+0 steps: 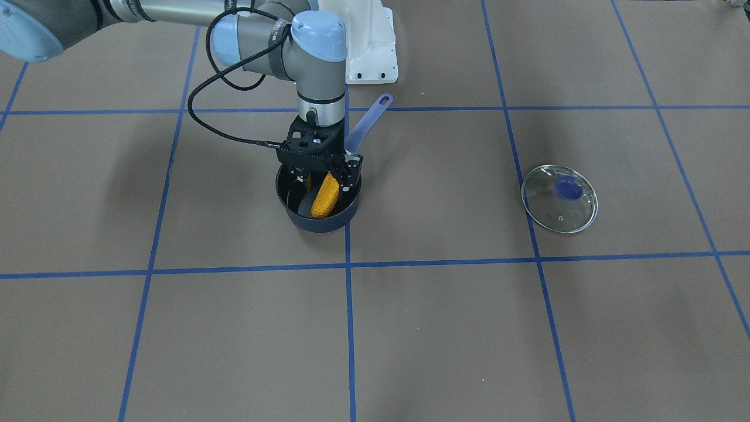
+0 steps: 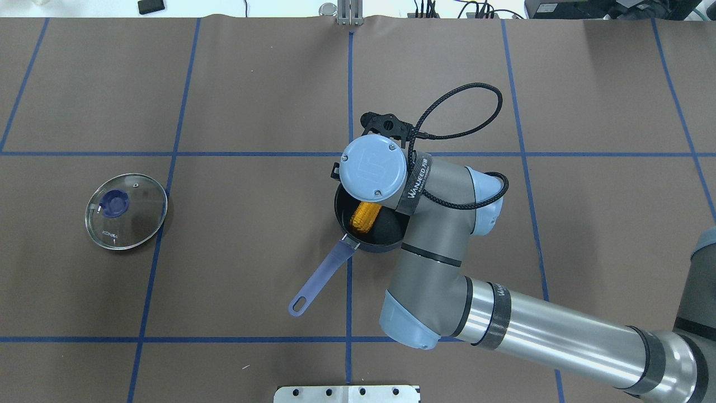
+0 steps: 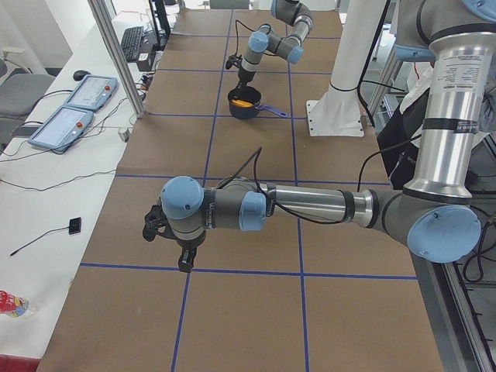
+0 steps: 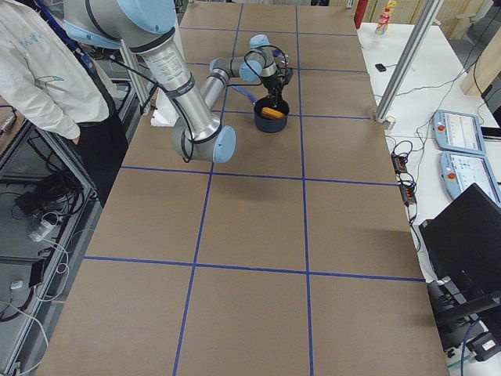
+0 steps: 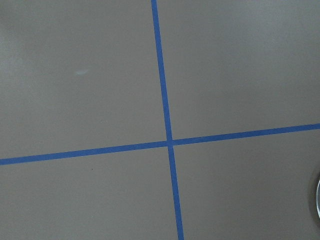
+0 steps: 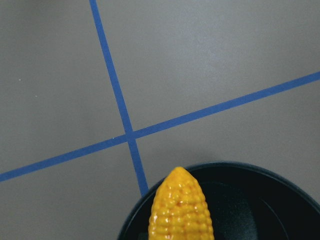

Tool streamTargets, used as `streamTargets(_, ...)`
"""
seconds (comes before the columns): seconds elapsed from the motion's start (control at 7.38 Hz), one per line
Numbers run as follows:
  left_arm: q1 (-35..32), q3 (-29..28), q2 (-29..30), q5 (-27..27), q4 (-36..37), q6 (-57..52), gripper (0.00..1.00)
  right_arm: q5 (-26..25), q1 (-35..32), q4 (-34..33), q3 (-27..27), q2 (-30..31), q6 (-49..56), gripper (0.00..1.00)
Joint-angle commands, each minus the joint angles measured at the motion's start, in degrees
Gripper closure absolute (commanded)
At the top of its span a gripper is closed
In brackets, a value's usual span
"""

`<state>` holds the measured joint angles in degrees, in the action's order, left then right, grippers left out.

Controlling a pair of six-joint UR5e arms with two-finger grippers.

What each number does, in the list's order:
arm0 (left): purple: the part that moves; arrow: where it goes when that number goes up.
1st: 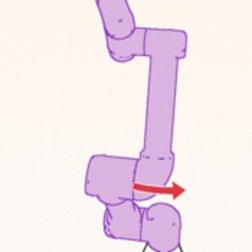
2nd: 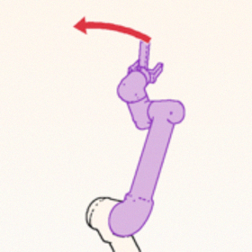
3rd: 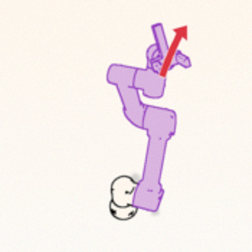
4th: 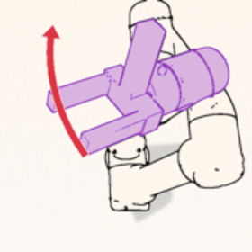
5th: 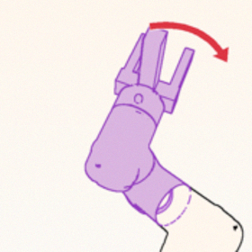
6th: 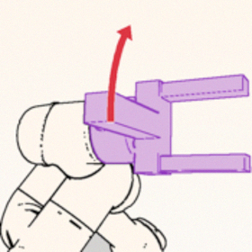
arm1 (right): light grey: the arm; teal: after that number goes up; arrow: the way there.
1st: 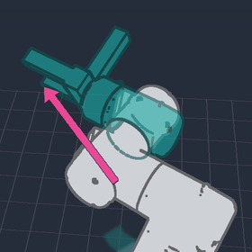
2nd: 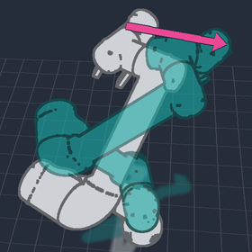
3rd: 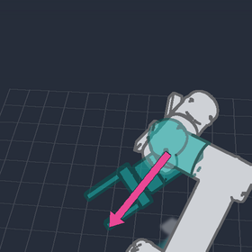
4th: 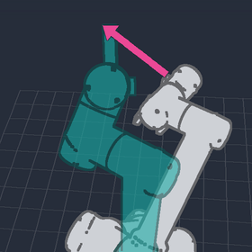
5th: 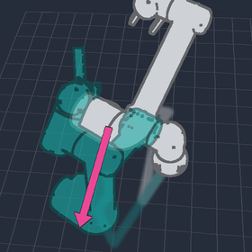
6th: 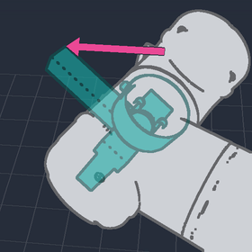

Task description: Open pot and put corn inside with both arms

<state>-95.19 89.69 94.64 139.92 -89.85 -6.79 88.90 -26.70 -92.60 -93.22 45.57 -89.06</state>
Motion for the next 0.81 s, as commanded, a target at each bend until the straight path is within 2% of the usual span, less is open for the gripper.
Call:
streamTargets(0.0, 0.0, -0.22, -0.42, 0.0, 0.02, -0.07, 0.02, 3.97, -3.95, -3.34, -1.95, -0.14, 1.59, 0.0)
streamTargets(0.14, 0.0, -0.22, -0.42, -0.09, 0.02, 0.11, 0.02, 8.09, -8.15, -8.68, -4.14, 0.73, 8.05, 0.0)
streamTargets(0.41, 0.0, -1.44, -0.68, -0.96, 0.99, 2.02, 0.02, 16.79, -17.72, -8.65, -4.6, 5.38, 24.46, 0.0)
streamTargets(0.68, 0.26, -0.57, -2.87, -3.85, 0.46, 5.56, 0.02, 25.5, -28.36, -8.47, -4.6, 11.43, 45.96, 0.0)
